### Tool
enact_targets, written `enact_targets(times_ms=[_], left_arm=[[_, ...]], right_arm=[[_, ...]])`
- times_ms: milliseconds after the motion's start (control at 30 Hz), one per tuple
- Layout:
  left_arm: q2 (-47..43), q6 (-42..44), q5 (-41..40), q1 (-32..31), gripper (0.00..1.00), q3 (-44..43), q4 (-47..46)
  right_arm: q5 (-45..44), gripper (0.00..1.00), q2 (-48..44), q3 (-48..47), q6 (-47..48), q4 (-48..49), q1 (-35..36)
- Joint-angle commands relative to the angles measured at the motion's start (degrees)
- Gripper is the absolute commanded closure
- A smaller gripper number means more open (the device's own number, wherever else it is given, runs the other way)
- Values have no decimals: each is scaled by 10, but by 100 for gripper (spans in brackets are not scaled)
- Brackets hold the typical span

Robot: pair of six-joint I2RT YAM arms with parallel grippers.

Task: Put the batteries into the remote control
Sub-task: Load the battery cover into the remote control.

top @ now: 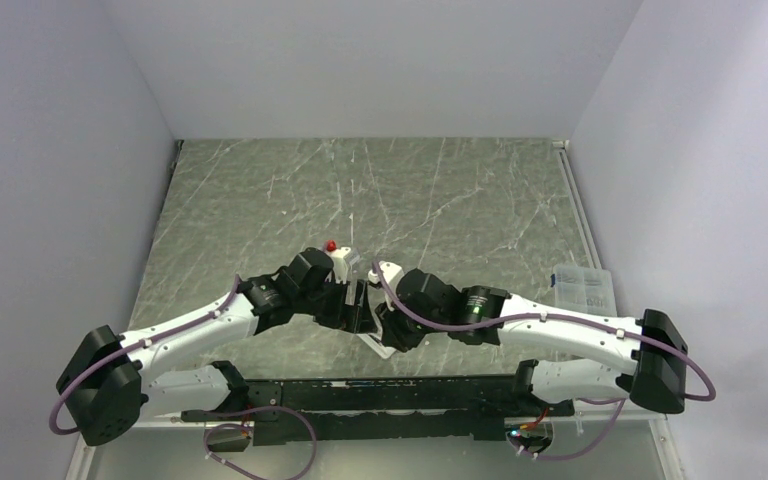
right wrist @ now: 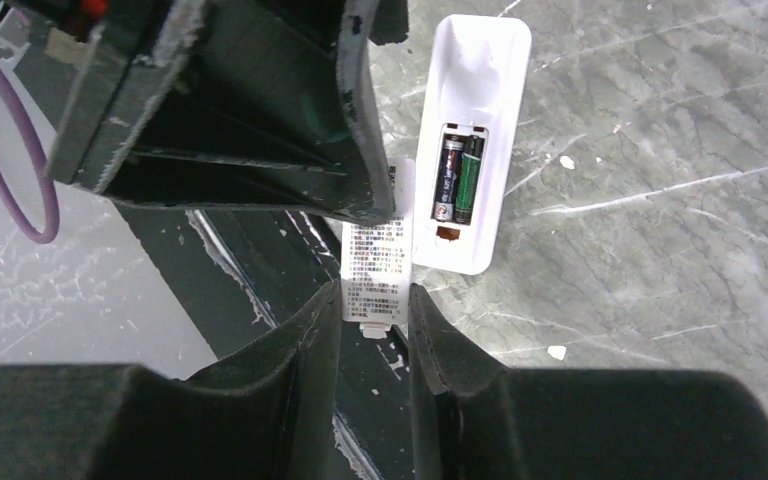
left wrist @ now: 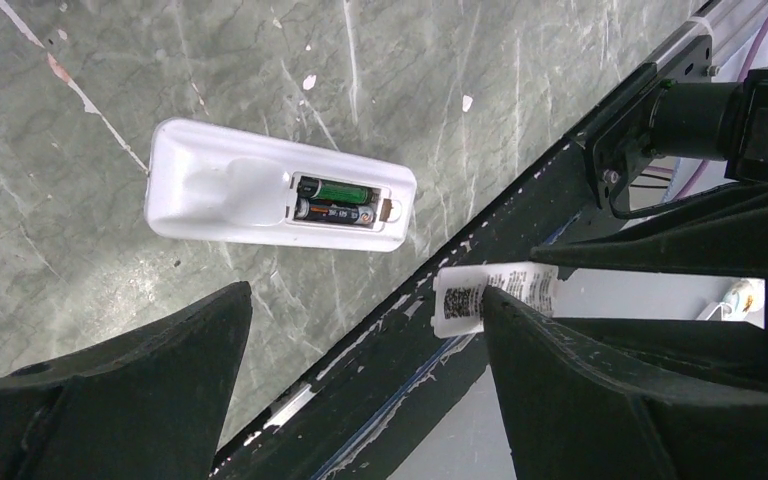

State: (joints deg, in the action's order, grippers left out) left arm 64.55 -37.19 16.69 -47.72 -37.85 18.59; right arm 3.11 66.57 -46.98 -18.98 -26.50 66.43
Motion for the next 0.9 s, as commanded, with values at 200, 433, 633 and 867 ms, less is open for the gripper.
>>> enact_targets(times_ms=[200,433,633,867], left_arm=[[0,-2,6,-1,10,-3,-12],[-11,0,-23,-1,8,-11,7],[-20,14,-88,0,4,-22,41],[5,28,-110,9,5,-13,34]], right_arm=[[-17,76,-29,-18,-2,21,4],[-28,78,-13,-16,-3,14,6],[-36,78,8,-6,-7,21,6],[-57,79,42,-10,-10,20,7]])
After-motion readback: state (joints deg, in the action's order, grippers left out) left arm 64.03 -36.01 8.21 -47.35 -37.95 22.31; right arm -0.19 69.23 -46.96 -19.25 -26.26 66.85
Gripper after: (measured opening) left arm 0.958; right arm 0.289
